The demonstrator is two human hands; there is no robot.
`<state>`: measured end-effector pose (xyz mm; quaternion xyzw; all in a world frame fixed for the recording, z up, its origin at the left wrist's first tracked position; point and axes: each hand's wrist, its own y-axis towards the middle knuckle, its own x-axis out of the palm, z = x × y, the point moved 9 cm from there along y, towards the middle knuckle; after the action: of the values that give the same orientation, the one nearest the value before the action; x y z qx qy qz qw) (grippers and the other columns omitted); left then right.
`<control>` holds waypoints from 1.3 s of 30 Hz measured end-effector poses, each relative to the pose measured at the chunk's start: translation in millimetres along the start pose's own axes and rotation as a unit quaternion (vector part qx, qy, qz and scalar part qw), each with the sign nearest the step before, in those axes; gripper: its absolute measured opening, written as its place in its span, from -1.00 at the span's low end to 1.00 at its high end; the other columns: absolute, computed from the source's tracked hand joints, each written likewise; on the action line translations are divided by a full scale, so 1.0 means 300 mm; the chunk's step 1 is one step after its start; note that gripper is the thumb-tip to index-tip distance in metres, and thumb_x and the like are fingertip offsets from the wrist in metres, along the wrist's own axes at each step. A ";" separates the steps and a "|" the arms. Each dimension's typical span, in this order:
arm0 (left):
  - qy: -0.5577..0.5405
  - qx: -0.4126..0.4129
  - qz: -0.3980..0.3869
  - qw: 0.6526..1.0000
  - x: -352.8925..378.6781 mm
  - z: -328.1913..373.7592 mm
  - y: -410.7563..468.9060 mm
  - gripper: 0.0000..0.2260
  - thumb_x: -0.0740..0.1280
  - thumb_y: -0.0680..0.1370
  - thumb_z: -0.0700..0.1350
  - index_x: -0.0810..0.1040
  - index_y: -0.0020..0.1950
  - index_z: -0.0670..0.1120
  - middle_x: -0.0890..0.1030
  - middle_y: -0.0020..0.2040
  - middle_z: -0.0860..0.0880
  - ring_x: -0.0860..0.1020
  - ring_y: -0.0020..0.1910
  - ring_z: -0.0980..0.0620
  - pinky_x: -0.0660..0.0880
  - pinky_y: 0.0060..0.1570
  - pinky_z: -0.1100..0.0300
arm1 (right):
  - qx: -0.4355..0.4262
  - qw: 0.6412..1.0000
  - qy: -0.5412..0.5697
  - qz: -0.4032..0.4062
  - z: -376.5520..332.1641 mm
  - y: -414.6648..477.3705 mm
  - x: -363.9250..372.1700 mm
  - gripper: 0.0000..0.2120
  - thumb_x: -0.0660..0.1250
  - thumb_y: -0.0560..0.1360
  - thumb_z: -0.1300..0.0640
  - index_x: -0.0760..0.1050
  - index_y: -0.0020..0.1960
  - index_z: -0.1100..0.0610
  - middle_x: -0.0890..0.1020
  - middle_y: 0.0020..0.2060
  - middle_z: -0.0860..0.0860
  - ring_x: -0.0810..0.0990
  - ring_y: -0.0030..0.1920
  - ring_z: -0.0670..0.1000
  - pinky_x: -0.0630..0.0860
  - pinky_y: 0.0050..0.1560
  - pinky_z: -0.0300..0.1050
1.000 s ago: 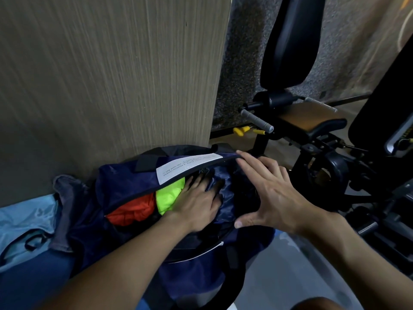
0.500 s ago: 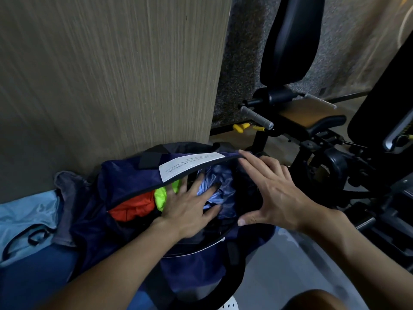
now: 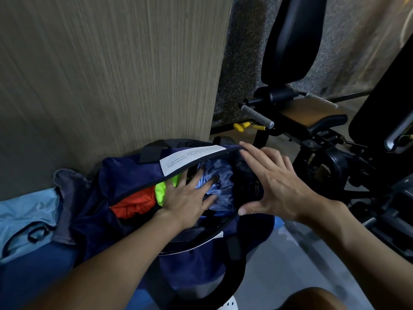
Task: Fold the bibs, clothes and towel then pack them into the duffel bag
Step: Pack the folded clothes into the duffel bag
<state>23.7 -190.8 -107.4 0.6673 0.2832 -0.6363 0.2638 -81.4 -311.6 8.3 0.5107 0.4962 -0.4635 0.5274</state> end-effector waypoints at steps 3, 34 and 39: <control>-0.014 -0.003 0.000 1.000 -0.005 0.006 -0.004 -0.47 -0.17 0.61 0.34 -0.17 0.56 0.30 -0.14 0.63 0.06 -0.13 0.60 -0.18 0.02 0.42 -0.32 | 0.005 1.000 -0.002 -0.010 -0.008 -0.009 0.011 0.26 0.23 0.18 -0.62 -0.21 0.59 0.02 -0.25 0.54 -0.21 -0.08 0.48 0.01 0.05 0.45 0.05; -0.174 0.097 0.140 0.970 -0.386 -0.003 -0.453 -0.55 0.10 0.65 0.19 0.34 0.49 0.05 0.35 0.49 0.12 0.35 0.42 0.09 0.44 0.23 0.08 | 0.008 0.999 -0.018 -0.046 -0.201 -0.072 -0.016 0.15 0.31 0.27 -0.52 -0.14 0.60 0.00 -0.11 0.57 -0.17 -0.07 0.51 0.03 0.04 0.44 0.11; -0.173 0.045 0.179 0.967 -0.426 -0.179 -0.579 -0.52 0.06 0.57 0.23 0.44 0.38 0.02 0.47 0.33 0.11 0.47 0.25 0.04 0.48 0.13 0.07 | -0.058 0.998 -0.024 -0.024 -0.405 0.011 -0.051 -0.11 0.31 0.37 -0.43 0.11 0.56 -0.08 0.01 0.55 -0.16 -0.02 0.49 0.00 0.09 0.41 0.08</control>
<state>-66.4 -36.2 24.3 0.5978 0.0801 -0.6969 0.3880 -85.4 -190.4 25.4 0.4559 0.5214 -0.4590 0.5564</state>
